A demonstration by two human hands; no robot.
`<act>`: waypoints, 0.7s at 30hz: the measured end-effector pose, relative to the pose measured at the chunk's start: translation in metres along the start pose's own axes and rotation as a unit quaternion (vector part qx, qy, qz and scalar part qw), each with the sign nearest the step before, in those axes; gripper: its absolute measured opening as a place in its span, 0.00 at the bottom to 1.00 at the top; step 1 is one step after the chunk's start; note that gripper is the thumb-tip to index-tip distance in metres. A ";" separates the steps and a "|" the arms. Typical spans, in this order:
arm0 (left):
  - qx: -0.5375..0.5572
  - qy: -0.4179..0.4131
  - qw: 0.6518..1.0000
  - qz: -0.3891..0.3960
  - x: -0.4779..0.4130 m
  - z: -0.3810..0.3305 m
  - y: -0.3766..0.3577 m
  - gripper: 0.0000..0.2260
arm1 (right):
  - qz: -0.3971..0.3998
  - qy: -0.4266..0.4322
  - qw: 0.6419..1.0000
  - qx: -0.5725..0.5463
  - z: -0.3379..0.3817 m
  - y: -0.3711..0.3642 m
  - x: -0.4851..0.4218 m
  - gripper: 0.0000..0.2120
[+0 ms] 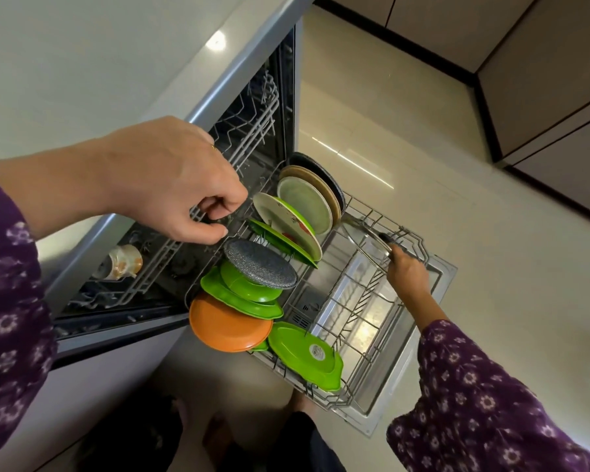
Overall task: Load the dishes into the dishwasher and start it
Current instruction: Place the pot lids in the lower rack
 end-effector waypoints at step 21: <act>0.006 0.009 1.000 -0.021 0.000 0.004 0.002 0.14 | 0.064 0.047 0.995 0.059 0.007 -0.006 -0.024 0.21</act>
Point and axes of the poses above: each hand's wrist, its own x-axis away from the middle knuckle, its own y-axis out of the back of the hand, z = x × y, the point moved 8 cm from there along -x, towards the middle knuckle, and after that the axes turned 14 degrees about y, right-handed, at the moved point
